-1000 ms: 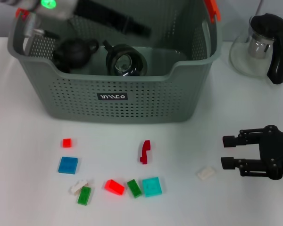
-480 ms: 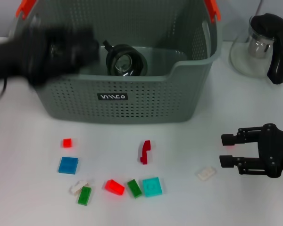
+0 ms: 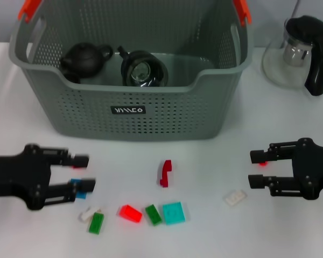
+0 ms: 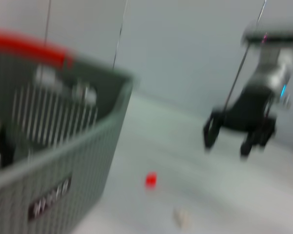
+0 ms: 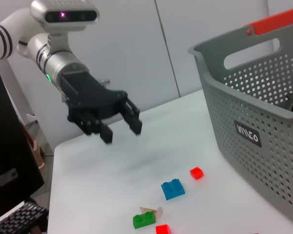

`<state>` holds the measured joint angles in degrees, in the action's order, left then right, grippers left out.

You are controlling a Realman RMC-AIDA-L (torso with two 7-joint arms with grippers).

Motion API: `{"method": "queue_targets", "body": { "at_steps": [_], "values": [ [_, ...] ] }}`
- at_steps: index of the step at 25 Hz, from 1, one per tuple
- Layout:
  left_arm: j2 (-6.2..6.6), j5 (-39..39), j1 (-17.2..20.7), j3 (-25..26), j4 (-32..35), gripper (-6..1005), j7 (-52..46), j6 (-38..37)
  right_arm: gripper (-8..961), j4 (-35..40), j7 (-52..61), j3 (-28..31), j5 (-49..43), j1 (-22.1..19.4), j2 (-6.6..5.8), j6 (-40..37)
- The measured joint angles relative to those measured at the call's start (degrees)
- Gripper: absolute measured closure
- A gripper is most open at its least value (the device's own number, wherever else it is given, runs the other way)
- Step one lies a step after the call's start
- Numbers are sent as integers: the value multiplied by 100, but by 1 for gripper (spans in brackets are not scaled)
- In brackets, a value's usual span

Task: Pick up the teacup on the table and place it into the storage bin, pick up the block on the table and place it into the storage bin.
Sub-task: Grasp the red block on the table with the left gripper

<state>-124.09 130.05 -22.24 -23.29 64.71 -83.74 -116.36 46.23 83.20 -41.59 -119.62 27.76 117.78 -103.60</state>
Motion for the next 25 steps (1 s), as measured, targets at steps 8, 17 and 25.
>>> {"method": "queue_targets", "body": {
  "at_steps": [8, 17, 25],
  "values": [
    [-17, 739, -245, -530, -76, 486, 34, 1277, 360, 0, 87, -18, 0, -8, 12, 19],
    [-10, 721, -294, -603, -927, 509, 476, 2845, 360, -7, 91, 4, 0, -51, 17, 31],
    [-24, 651, -263, -565, -1460, 534, 1025, 3582, 360, -20, 91, 11, 0, -52, 17, 33]
  ]
}}
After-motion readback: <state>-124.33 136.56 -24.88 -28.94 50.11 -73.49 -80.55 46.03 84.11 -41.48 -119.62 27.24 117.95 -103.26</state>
